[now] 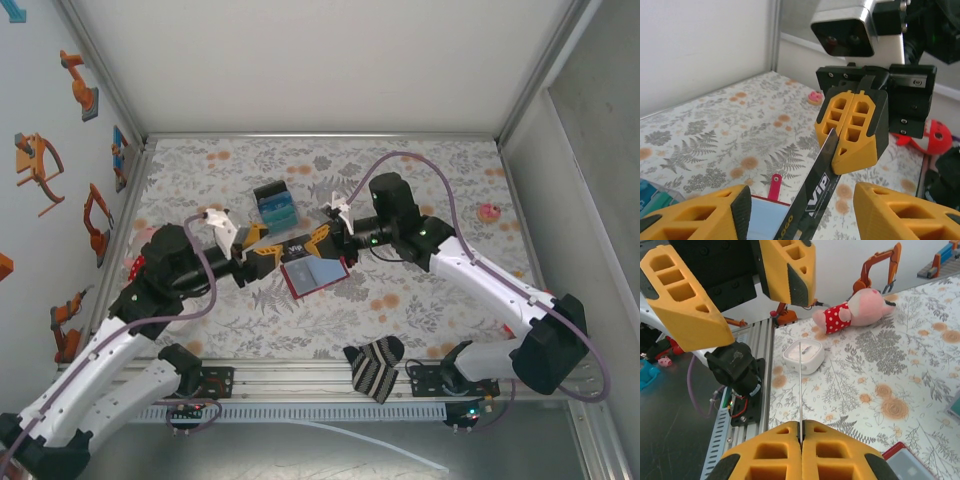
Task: Take the credit cards out of the card holder
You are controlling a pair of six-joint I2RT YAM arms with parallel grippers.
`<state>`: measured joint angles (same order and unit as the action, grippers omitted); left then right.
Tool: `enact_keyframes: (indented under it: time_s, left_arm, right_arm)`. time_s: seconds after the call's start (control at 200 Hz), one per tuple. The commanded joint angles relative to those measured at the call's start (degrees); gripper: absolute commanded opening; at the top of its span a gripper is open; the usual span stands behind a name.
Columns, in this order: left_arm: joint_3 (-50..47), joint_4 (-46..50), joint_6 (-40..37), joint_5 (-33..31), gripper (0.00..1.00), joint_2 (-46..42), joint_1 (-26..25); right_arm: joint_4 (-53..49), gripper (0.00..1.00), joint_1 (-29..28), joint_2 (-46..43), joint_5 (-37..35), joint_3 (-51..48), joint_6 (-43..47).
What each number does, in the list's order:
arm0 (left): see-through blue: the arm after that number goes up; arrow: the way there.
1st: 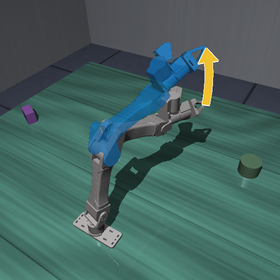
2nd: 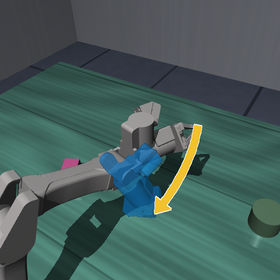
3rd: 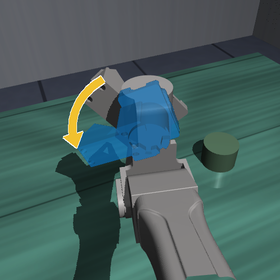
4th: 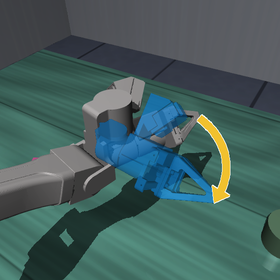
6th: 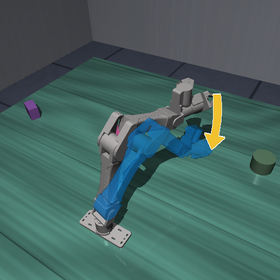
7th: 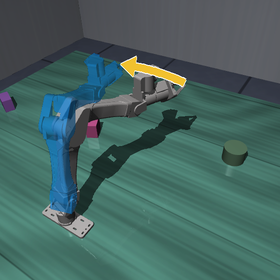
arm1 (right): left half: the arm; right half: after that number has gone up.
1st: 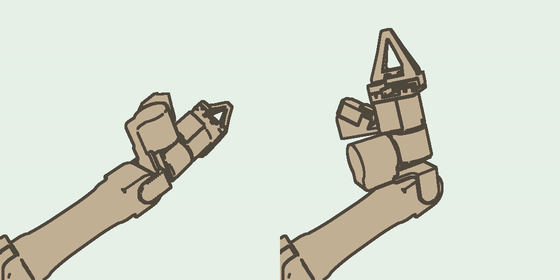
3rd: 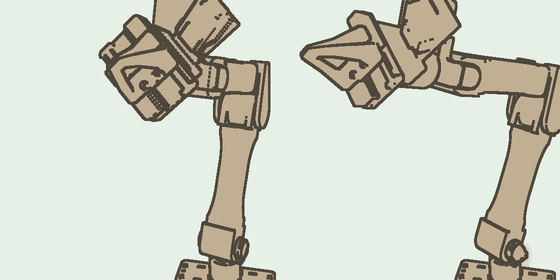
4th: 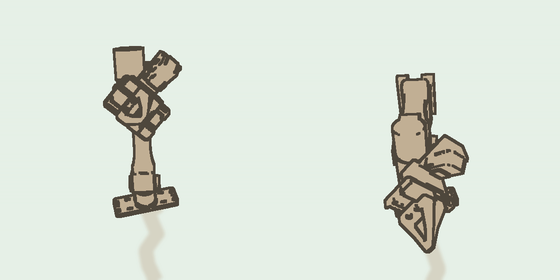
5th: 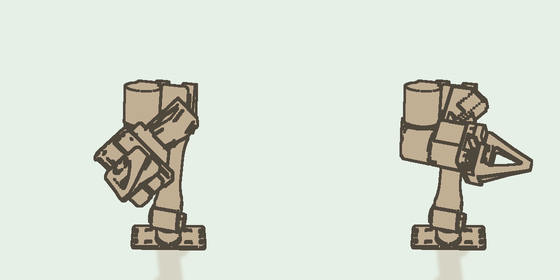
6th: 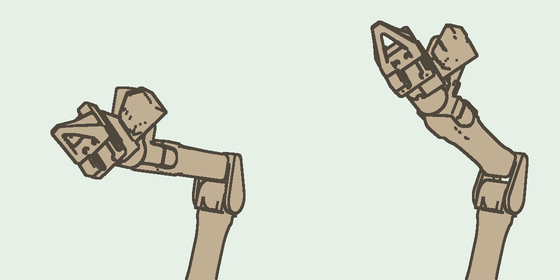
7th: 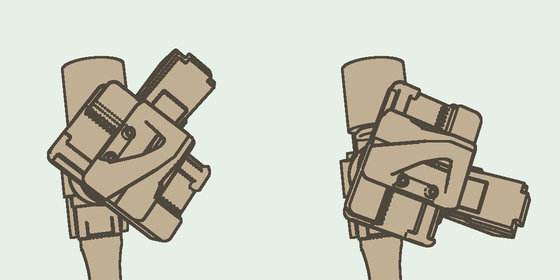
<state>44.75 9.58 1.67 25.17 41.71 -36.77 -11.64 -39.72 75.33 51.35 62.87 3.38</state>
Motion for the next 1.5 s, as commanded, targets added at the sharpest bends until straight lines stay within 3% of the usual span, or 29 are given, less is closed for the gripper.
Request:
enact_keyframes:
  time_s: [0.0, 0.19, 0.341, 0.401, 0.531, 0.746, 0.776, 0.831, 0.926, 1.112, 1.492]
  left_arm:
    - [2.48, 3.56, -5.99, 3.99, 0.56, 3.81, -0.29]
    - [4.78, 4.26, -7.49, 7.08, 0.51, 9.08, -0.1]
    - [6.66, 6.18, -9.51, 13.79, 0.39, 12.49, 0.31]
    - [7.52, 7.36, -9.97, 15.25, 0.3, 13.85, 0.34]
    - [8.11, 8.19, -10.35, 15.43, 0.0, 15.65, 0.49]
    - [7.28, 7.18, -9.36, 14.07, 0.0, 15.18, 1.0]
    - [7.04, 7.2, -9.53, 13.37, 0.0, 14.83, 1.04]
    - [6.44, 7.1, -9.77, 11.75, 0.0, 14.28, 1.34]
    - [4.57, 5.7, -9.76, 9.57, 0.0, 13.09, 2.36]
    - [1.86, 2.72, -10.71, 8.05, 0.0, 12.18, 8.58]
    - [7.16, 1.05, -22.16, 3.56, 0.0, 21.47, 15.62]
  right_arm:
    - [-2.72, 0.0, -0.18, 0.23, 0.72, 3.01, 1.88]
    - [-3.91, 0.0, -0.18, 0.0, 0.98, 3.05, 2.36]
    - [-4.85, 0.0, -0.18, -0.13, 1.0, 3.04, 3.13]
    - [-4.8, 0.0, -0.18, -0.11, 1.04, 2.84, 3.28]
    - [-4.71, 0.0, -0.18, -0.36, 1.11, 2.58, 3.3]
    - [-4.27, 0.0, -0.18, -1.61, -1.88, 2.17, 2.09]
    - [-4.17, 0.07, -0.2, -1.93, -2.92, 1.98, 1.73]
    - [-3.92, 0.28, -0.18, -2.36, -5.27, 1.57, 1.15]
    - [-4.09, 0.47, -0.18, -3.09, -8.77, 1.33, 0.46]
    - [-4.4, 0.63, -0.09, -4.36, -19.09, 1.23, -1.23]
    - [-5.77, 0.66, 0.0, -1.85, -44.25, 1.88, -6.66]
